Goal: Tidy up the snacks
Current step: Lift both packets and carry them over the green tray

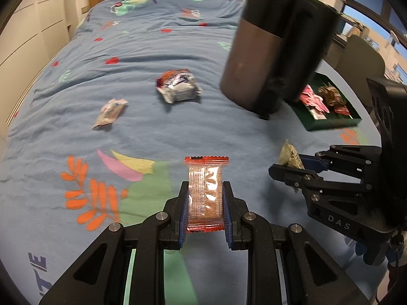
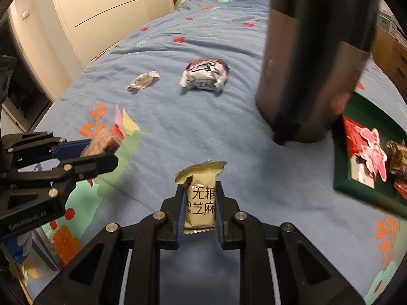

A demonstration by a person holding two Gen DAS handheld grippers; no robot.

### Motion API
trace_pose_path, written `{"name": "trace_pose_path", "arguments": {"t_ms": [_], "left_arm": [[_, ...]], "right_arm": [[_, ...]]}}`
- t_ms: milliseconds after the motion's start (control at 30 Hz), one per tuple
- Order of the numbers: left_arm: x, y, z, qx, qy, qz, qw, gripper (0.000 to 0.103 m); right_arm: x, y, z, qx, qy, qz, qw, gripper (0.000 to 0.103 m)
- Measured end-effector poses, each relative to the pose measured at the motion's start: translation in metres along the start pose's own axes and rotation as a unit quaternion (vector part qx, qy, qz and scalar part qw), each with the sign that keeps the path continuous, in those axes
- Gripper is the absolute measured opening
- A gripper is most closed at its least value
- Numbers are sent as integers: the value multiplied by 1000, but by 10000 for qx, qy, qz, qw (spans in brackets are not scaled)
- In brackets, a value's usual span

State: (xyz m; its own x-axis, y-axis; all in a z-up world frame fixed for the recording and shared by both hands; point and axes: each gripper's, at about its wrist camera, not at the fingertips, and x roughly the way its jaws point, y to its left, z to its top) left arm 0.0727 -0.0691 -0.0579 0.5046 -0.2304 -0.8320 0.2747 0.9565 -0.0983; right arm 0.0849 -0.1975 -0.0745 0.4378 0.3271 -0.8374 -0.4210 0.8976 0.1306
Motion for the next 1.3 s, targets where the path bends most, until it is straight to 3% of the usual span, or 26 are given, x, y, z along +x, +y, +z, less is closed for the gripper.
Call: {"name": "trace_pose_path", "arguments": {"t_ms": [567,1300], "left_arm": [[-6,-77,5,750,105,30,9971,20],[13,-165,2,1565,394,-131,9868,20]], "right_arm": [[-42,-60,-31,537,-248,-272,9979,89],[-78,-142,-71,1170,-449,-614,9902,89]]}}
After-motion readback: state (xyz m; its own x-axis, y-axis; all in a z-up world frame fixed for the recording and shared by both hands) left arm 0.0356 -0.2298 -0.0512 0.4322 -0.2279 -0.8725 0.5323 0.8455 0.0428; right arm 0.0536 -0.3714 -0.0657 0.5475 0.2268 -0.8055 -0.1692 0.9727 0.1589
